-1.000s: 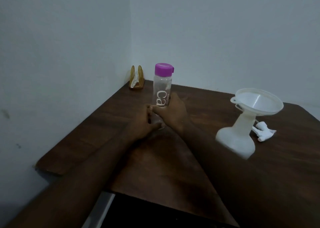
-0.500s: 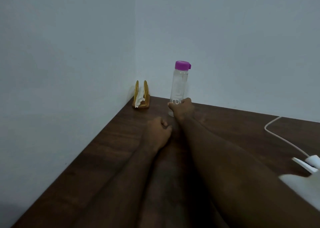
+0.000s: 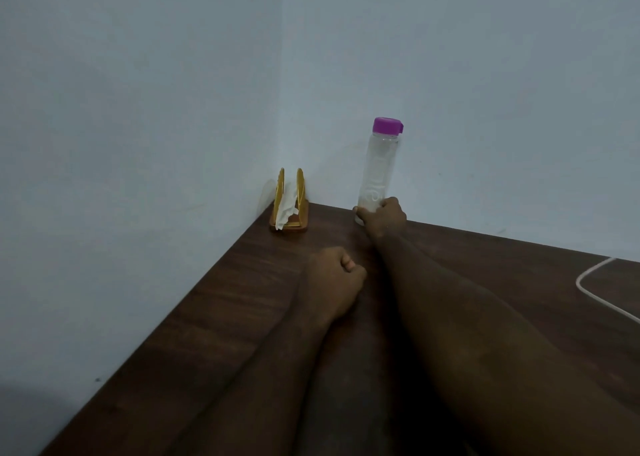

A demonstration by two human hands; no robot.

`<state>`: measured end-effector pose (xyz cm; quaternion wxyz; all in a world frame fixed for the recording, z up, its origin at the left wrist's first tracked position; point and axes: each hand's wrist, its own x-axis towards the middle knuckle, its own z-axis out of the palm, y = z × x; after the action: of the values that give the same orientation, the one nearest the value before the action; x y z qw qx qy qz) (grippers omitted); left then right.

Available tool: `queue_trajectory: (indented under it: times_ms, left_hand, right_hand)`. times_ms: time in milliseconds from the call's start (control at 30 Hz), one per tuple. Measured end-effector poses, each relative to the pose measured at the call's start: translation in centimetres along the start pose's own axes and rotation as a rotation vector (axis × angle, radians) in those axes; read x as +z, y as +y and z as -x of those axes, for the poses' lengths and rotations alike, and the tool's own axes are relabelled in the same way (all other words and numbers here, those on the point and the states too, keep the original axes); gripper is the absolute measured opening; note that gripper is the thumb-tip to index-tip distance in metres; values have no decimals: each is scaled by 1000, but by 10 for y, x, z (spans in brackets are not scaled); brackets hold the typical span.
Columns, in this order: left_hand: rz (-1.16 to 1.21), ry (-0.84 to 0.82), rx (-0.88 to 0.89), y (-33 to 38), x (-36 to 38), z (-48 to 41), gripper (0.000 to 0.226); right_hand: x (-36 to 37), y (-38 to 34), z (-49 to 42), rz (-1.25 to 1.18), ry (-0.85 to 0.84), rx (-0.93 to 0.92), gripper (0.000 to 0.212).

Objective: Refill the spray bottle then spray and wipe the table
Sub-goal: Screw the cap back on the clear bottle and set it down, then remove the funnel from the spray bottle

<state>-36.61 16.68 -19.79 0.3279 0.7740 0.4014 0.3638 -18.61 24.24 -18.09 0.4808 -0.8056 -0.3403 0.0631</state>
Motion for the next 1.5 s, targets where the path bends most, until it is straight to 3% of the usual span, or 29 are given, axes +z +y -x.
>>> queue_trajectory:
  times_ms: [933, 1233, 1400, 1500]
  left_hand:
    - [-27, -29, 17, 3, -4, 2, 16]
    - [-24, 1, 56, 1, -2, 0, 15]
    - [-64, -13, 71, 9, -5, 4, 5]
    - [-135, 11, 102, 12, -6, 11, 11]
  right_hand:
    - [2, -5, -8, 148, -39, -41, 63]
    - [-3, -6, 2, 196, -43, -10, 90]
    - [-18, -8, 36, 267, -154, -5, 86]
    - [-34, -13, 64, 227, -295, 5, 70]
